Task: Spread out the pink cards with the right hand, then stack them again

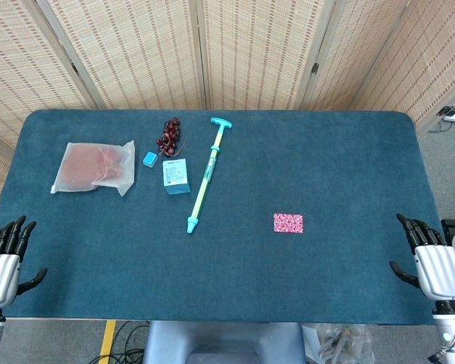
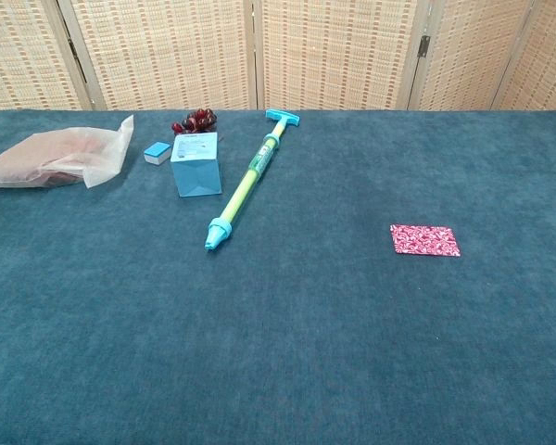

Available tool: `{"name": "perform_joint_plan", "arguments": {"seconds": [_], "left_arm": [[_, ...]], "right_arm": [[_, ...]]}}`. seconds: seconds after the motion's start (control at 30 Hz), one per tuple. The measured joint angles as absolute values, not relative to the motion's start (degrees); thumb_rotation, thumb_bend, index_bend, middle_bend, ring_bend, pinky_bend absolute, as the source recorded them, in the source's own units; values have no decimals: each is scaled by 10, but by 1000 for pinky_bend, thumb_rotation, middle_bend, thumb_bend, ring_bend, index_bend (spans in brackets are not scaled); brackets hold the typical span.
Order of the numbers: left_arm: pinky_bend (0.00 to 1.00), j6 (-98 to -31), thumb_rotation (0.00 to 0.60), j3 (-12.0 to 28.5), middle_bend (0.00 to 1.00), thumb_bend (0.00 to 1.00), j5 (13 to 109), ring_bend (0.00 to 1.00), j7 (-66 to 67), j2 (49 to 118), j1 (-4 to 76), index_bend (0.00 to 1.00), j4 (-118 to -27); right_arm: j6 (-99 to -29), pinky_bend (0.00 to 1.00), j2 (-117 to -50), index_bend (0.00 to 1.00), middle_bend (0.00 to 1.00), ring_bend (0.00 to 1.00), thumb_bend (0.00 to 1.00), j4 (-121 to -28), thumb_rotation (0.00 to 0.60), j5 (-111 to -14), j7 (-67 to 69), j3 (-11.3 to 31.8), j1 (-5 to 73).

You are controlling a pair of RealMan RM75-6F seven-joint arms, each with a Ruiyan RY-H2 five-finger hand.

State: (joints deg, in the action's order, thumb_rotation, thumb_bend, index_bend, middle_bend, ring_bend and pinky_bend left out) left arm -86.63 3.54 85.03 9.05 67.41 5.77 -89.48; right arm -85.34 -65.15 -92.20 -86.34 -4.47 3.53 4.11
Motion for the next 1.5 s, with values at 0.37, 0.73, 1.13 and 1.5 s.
{"name": "perform_joint_plan", "arguments": {"seconds": [0.37,0.73,1.13,1.5], "left_arm": [[127,-868,600,37,32,256,852,48,85,677,59,76,-890],[127,-868,600,37,32,256,848,48,87,679,57,89,-889],[128,-865,600,35,32,257,844,48,86,681,56,98,-886],[128,-864,600,35,32,256,842,48,77,682,54,116,-879]], "right_arm": [[-860,233,-658,65,216,149,258,-911,600,-869,-36,37,41],[-836,278,-679,65,301,255,278,-902,600,-855,-52,46,58],[-762,703,-698,94,643,691,407,-908,600,-829,-95,60,107],[-648,978,-716,132,929,986,137,-913,600,-765,-124,76,171]]}}
